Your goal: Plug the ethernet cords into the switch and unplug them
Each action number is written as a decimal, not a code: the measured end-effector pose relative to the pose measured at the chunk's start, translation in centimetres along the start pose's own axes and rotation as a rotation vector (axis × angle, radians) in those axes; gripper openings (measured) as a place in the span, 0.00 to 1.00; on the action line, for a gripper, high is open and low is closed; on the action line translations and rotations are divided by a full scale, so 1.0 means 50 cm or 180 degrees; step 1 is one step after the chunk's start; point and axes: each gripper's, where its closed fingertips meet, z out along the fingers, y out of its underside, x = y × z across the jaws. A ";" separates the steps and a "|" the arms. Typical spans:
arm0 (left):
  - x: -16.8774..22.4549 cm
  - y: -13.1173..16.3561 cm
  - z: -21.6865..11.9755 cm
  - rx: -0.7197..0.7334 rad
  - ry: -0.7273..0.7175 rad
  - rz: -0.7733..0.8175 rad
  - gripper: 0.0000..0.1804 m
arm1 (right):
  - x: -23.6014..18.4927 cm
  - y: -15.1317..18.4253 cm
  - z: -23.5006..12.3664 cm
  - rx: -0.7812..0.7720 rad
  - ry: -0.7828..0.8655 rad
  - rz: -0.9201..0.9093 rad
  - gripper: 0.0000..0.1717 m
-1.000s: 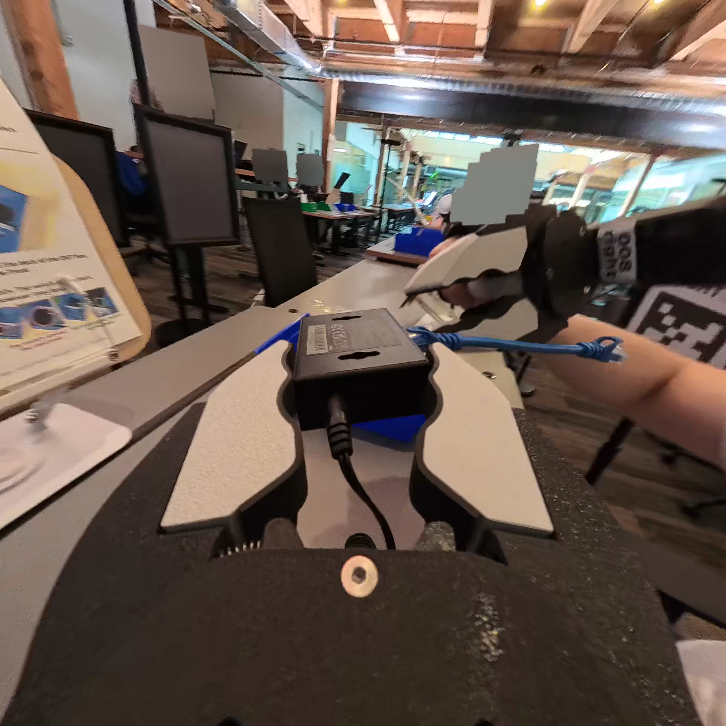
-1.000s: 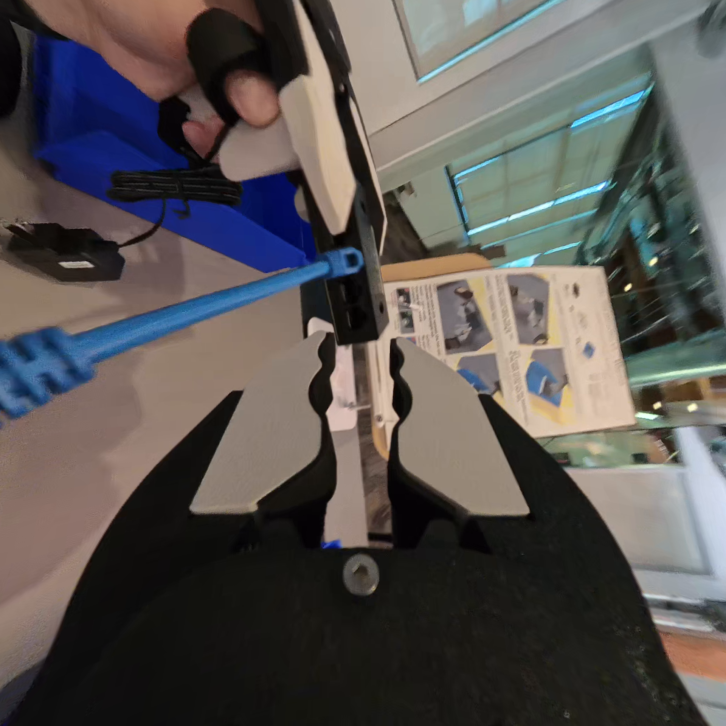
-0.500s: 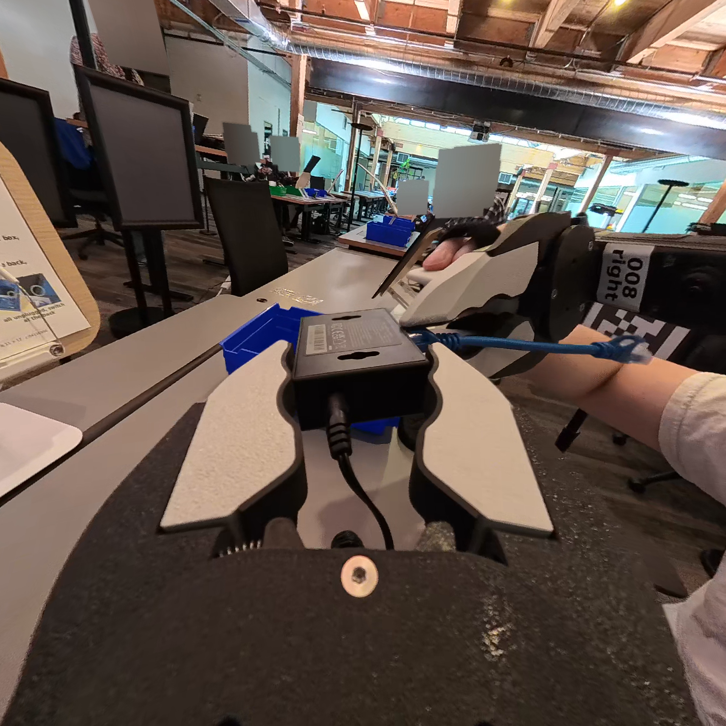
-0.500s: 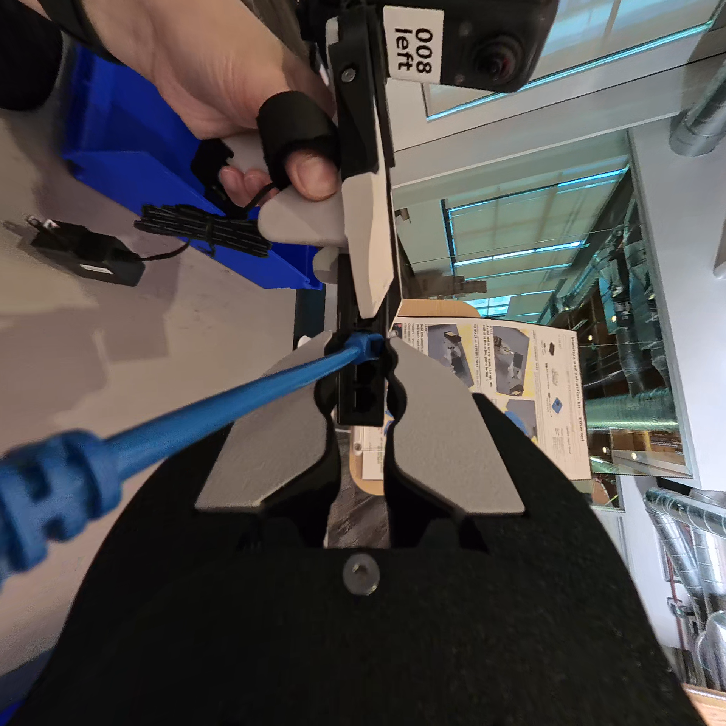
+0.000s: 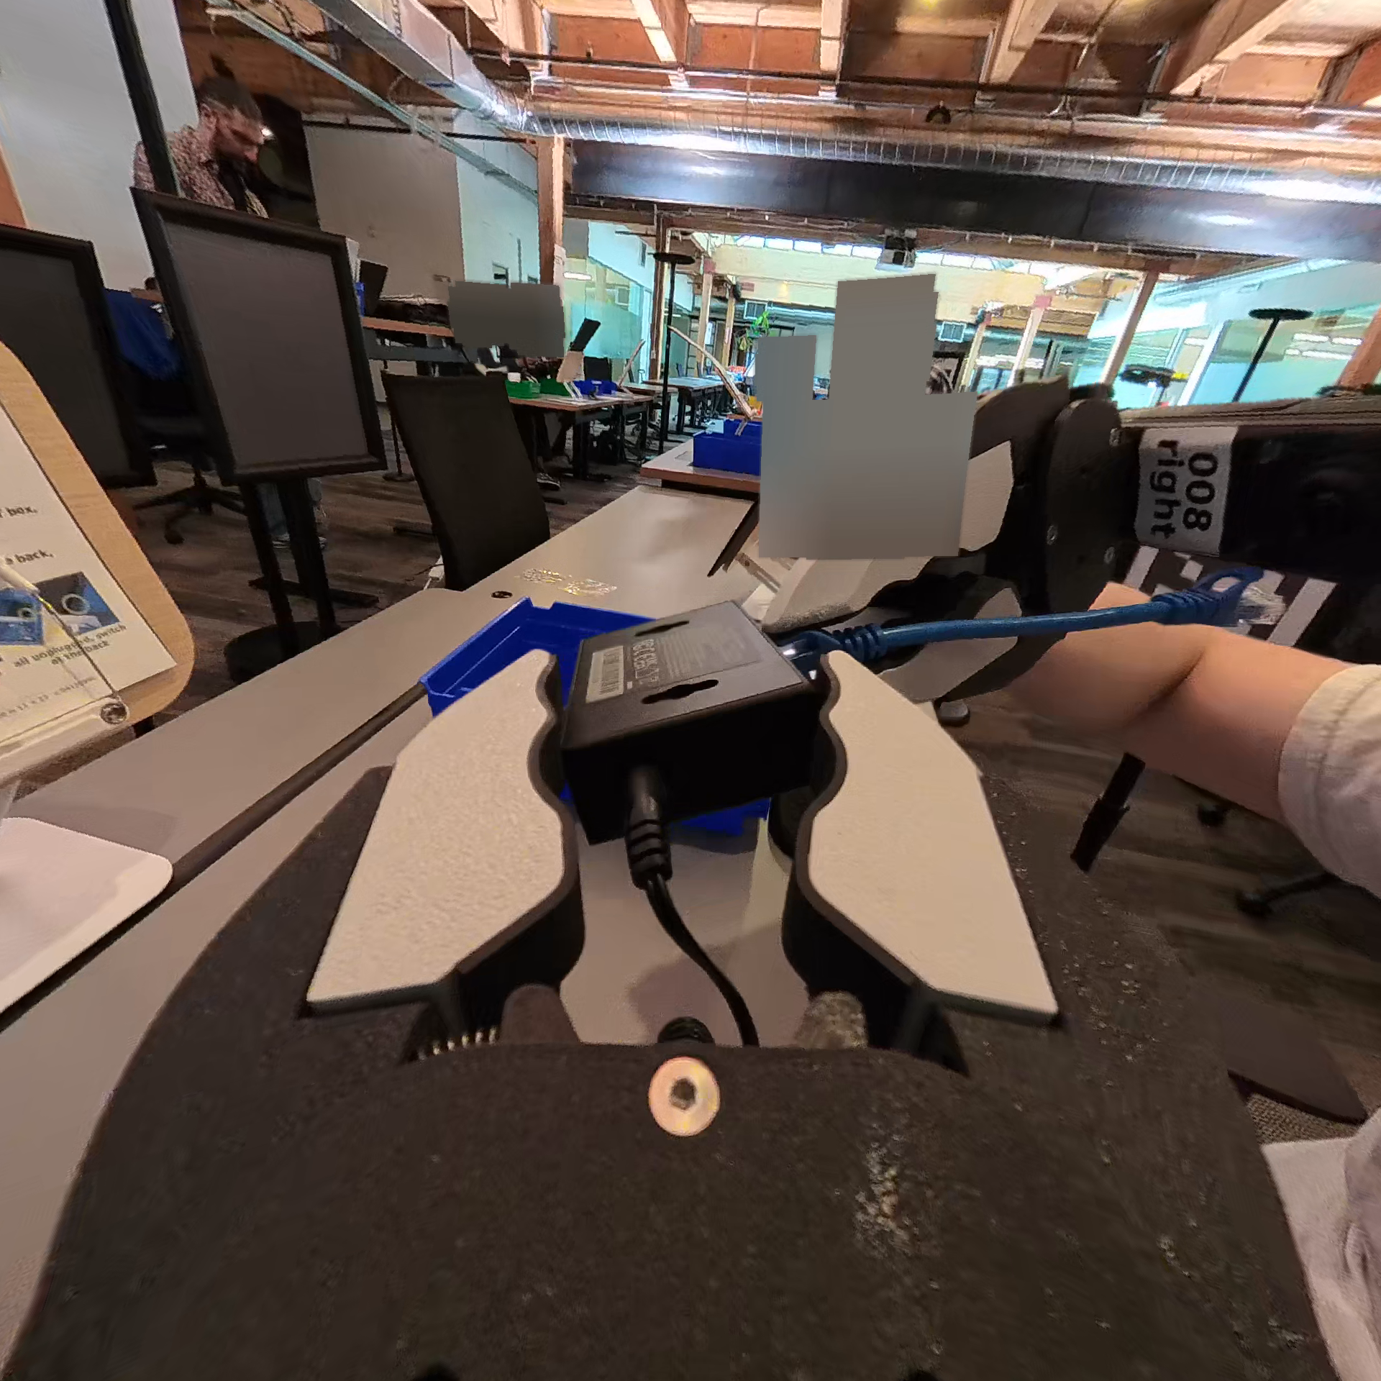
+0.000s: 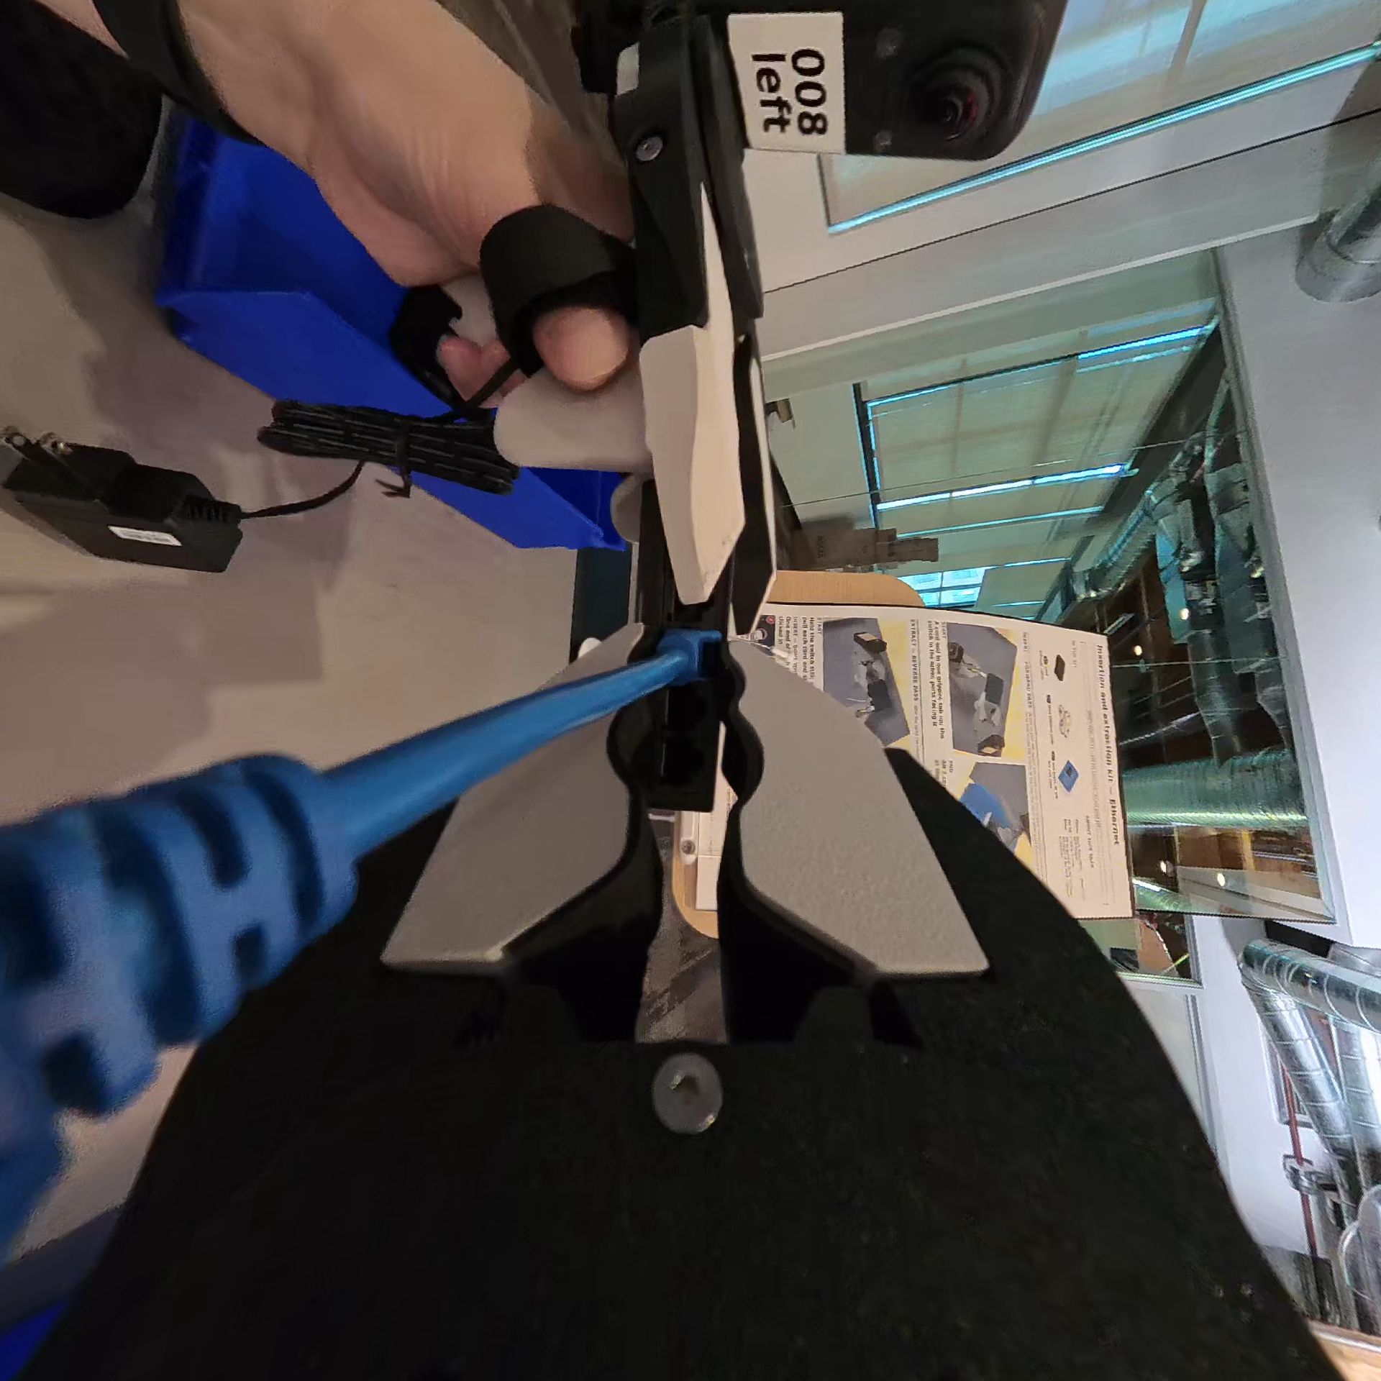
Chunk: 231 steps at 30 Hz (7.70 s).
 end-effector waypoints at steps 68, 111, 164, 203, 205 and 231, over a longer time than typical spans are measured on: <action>0.051 0.184 0.079 -0.1100 0.0027 0.2490 0.18 | -0.119 0.026 -0.031 0.0346 -0.1387 0.1121 0.07; 0.099 0.191 0.096 -0.1047 0.0518 0.1659 0.18 | -0.133 0.025 -0.042 0.0249 -0.1784 0.1847 0.08; 0.096 0.237 0.078 -0.1611 0.0779 0.1484 0.27 | -0.141 0.022 -0.034 0.0683 -0.1498 0.2581 0.08; 0.026 0.126 0.059 -0.0711 0.0344 0.0848 0.40 | -0.027 0.074 -0.062 0.1757 -0.1272 0.5128 0.07; 0.014 0.093 0.039 -0.0625 0.0168 0.0842 0.40 | -0.021 0.085 -0.063 0.1748 -0.1198 0.5135 0.07; 0.079 0.154 0.077 -0.0988 0.0782 -0.0226 0.20 | -0.059 0.015 -0.011 0.1208 -0.1468 0.4319 0.07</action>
